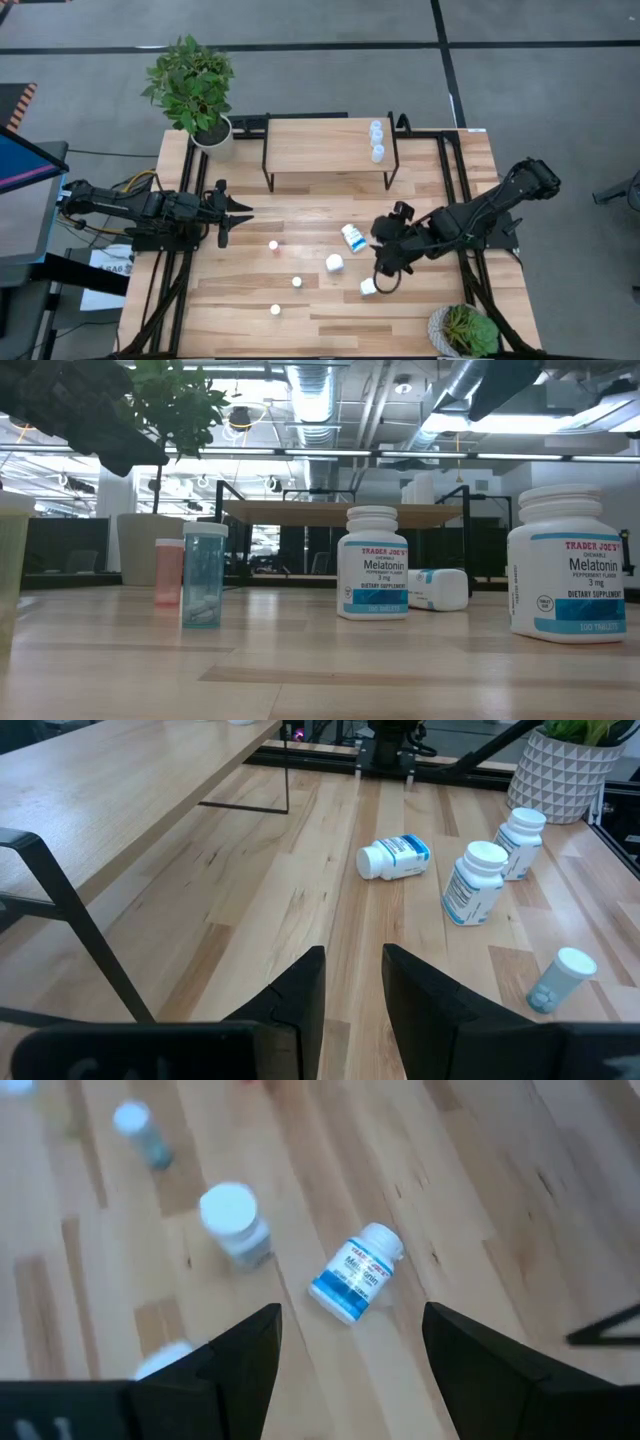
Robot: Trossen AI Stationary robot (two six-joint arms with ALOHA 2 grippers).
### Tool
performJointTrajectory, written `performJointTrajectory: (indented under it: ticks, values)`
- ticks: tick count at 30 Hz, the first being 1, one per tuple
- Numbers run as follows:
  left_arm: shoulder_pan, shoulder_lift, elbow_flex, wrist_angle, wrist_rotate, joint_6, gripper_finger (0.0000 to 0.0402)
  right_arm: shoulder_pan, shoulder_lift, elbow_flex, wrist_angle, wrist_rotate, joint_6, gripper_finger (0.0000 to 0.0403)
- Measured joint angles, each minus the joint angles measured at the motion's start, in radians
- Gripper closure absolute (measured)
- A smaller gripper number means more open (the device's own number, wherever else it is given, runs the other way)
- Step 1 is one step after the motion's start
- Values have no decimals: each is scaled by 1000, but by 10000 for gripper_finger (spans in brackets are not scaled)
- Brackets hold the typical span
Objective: Pick and place medicine bottles onto shelf by color
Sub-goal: Put the top white medicine bottle on the shelf
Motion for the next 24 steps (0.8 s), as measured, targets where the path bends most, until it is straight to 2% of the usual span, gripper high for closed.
performJointTrajectory:
  ticks: [5, 11, 18, 24]
  values:
    - [0, 0, 0, 0, 0, 0, 312, -51, 0, -31, 12, 30, 96, 136]
    - [0, 0, 0, 0, 1, -14, 312, -124, 1, -132, 48, -3, 187, 136]
    - [0, 0, 0, 0, 0, -15, 312, -168, 2, -231, 264, -89, 140, 136]
    - [0, 0, 0, 0, 0, -15, 312, -180, 2, -313, 398, -108, 117, 136]
